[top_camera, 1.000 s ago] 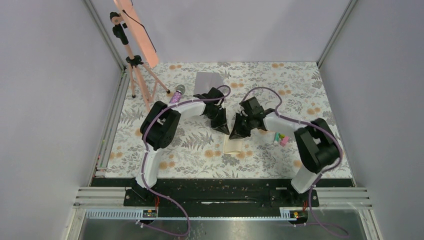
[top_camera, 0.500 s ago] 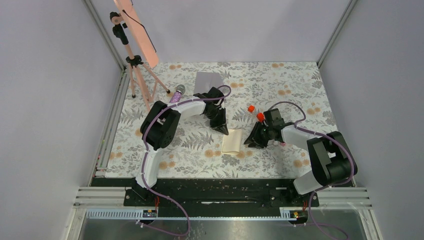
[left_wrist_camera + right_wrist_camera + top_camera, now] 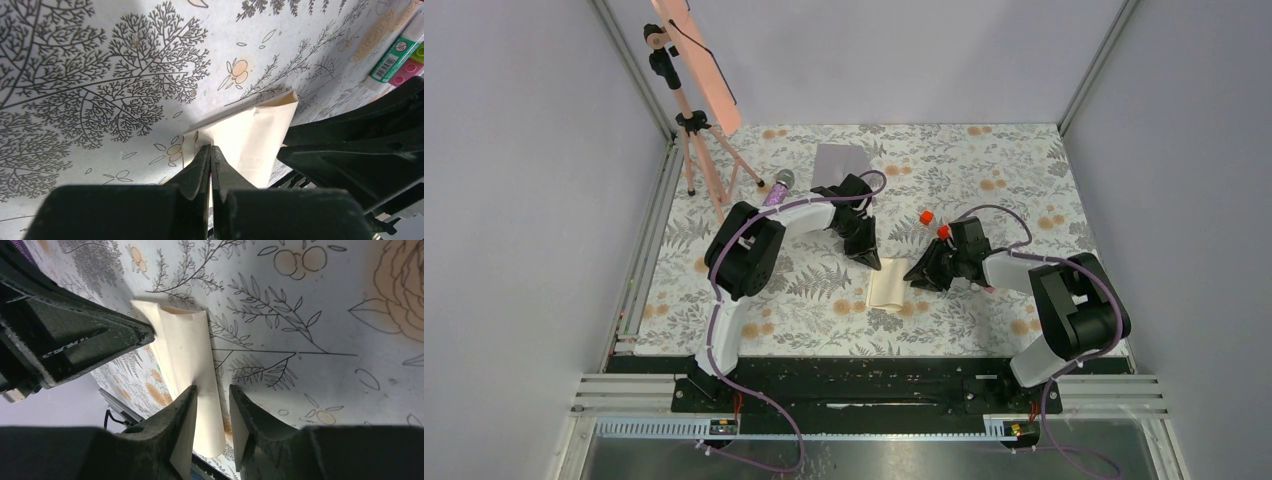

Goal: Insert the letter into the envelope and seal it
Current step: Fold the letter.

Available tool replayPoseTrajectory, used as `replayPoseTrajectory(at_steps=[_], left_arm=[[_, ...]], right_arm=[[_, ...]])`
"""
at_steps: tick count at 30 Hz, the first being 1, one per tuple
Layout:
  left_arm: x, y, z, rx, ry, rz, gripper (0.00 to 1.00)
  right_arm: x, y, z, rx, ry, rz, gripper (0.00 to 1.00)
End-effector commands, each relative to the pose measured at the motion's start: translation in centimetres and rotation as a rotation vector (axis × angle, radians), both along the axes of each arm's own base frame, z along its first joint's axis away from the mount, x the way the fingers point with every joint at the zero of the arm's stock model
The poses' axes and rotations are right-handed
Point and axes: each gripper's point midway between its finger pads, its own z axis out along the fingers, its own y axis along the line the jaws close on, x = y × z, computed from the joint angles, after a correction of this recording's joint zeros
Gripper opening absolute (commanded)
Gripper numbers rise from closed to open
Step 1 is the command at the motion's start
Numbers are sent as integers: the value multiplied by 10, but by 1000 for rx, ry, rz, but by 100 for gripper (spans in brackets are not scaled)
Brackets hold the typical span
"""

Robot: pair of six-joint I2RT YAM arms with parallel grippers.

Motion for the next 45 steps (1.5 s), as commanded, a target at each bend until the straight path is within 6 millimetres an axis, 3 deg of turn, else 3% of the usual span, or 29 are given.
replayPoseTrajectory(at_steps=[1, 11, 17, 24, 28, 36, 40, 45], left_arm=[[-3, 24, -29, 131, 11, -3, 0], [6, 20, -1, 92, -50, 1, 0], [17, 28, 22, 100, -116, 36, 9], [16, 28, 34, 80, -131, 36, 10], [13, 22, 40, 43, -119, 24, 9], [4, -1, 69, -52, -149, -10, 8], [-12, -14, 57, -87, -84, -63, 7], [-21, -4, 16, -1, -23, -69, 4]], right_arm=[[5, 6, -2, 32, 2, 4, 36], [0, 0, -18, -27, 55, 31, 28], [-1, -2, -22, -50, 70, 30, 27], [0, -5, -24, -70, 79, 26, 25], [2, -6, -26, -80, 82, 28, 24], [-4, -13, -31, -139, 126, 41, 20], [-5, -16, -32, -162, 136, 40, 20], [-4, -15, -30, -174, 131, 51, 20]])
